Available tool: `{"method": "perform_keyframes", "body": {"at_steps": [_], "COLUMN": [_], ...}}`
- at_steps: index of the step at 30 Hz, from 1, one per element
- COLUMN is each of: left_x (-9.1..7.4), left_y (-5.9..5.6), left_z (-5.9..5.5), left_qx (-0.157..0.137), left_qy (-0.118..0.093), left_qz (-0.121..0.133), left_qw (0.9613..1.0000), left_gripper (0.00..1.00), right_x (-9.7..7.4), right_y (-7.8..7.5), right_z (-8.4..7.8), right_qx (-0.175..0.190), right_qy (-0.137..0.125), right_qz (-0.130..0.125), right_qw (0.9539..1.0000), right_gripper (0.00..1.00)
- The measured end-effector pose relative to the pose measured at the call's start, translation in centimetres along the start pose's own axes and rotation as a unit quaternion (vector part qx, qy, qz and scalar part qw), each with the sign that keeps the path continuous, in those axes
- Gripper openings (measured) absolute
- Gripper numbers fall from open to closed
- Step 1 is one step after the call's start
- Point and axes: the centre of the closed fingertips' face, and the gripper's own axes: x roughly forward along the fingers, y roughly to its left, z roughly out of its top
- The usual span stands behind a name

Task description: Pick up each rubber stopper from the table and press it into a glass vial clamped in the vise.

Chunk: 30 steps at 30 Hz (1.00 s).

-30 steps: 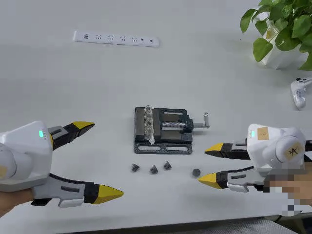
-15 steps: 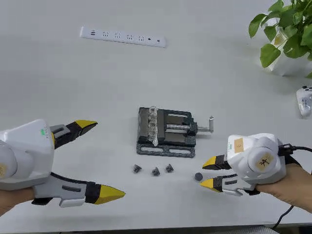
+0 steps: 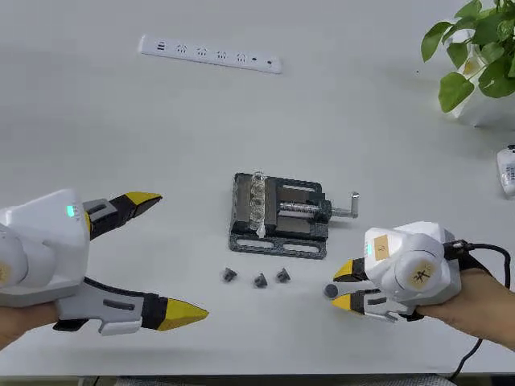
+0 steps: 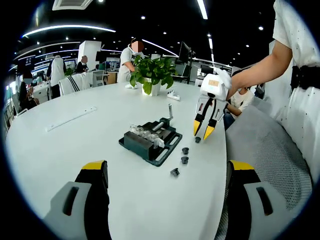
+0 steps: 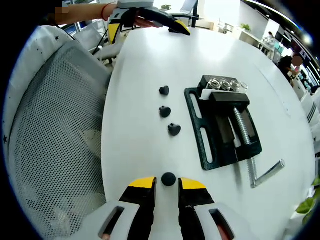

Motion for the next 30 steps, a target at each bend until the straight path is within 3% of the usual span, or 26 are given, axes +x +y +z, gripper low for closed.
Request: {"method": "perform_keyframes", "body": {"at_steps": [14,30], "left_x": [0.11,0.18], "left_y": [0.03,-0.09], "left_z": [-0.15,-0.32], "left_qx": [-0.002,-0.003], "left_qy": [-0.001,0.001], "left_qz": [-0.002,-0.005], "left_qw": [1.0,1.0], "left_gripper": [0.99,0.99], "right_x": [0.49,0.72], "right_y": [0.0,-0.12], "right_z": [-0.27,-0.3], "right_qx": [-0.026,-0.037], "right_qy": [0.018,0.02], "right_qz": [0.003,0.003], "right_qw": [0.9995,0.9991], "right_gripper": [0.1,0.08]}}
